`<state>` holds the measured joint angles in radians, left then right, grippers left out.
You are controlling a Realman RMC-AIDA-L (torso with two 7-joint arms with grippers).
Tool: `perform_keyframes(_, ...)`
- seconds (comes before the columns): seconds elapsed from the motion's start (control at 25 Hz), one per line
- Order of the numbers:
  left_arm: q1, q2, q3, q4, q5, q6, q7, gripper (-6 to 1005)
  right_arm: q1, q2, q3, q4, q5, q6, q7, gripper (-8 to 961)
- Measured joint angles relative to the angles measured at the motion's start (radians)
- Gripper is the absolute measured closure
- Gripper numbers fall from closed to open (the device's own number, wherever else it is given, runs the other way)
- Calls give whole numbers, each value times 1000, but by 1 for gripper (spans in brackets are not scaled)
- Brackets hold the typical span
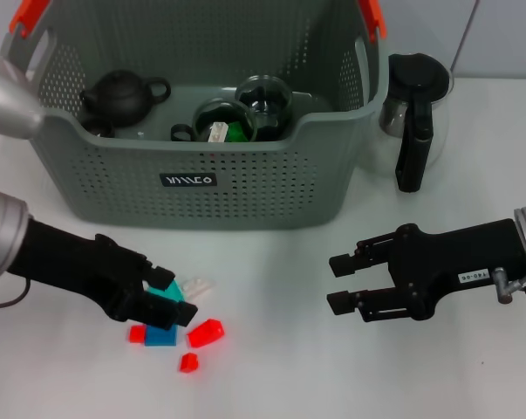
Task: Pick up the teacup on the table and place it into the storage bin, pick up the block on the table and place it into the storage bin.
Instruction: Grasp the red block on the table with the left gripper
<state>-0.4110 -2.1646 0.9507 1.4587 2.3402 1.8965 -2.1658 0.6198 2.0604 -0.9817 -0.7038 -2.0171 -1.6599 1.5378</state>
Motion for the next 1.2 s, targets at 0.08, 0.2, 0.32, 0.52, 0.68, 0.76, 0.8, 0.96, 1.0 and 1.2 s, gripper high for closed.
perform_keyframes(0.08,-5,-2,31,-1,46,-28,-4,353,0,3,0,1,0,1,0,391)
perform_keyframes(0.2,-9,-4,82,-5,104,-68,-4,353,0,6,0,0,0,1,0,391)
perform_keyframes(0.32,-19,-5,119,-15,136,-96,-5,354,0,6,0,-2,0,2,1,391)
perform_keyframes(0.52,-52,-6,187,-43,204,-151,-29,354,0,6,3,1,0,3,1,391)
perform_keyframes(0.68,-58,-6,246,-44,243,-192,-61,354,0,7,9,1,0,3,0,391)
perform_keyframes(0.76,-59,-8,272,-45,244,-202,-67,354,-1,6,11,1,0,3,0,391)
perform_keyframes(0.8,-59,-10,285,-45,242,-204,-67,355,-1,5,11,1,0,3,0,391)
perform_keyframes(0.96,-59,-14,357,-64,212,-227,-86,355,-7,0,11,1,0,3,-3,391)
perform_keyframes(1.0,-59,-14,372,-73,204,-237,-90,355,-7,0,11,1,0,3,-3,391)
perform_keyframes(1.2,-76,-14,435,-140,189,-306,-90,355,-8,0,11,1,0,3,-4,391)
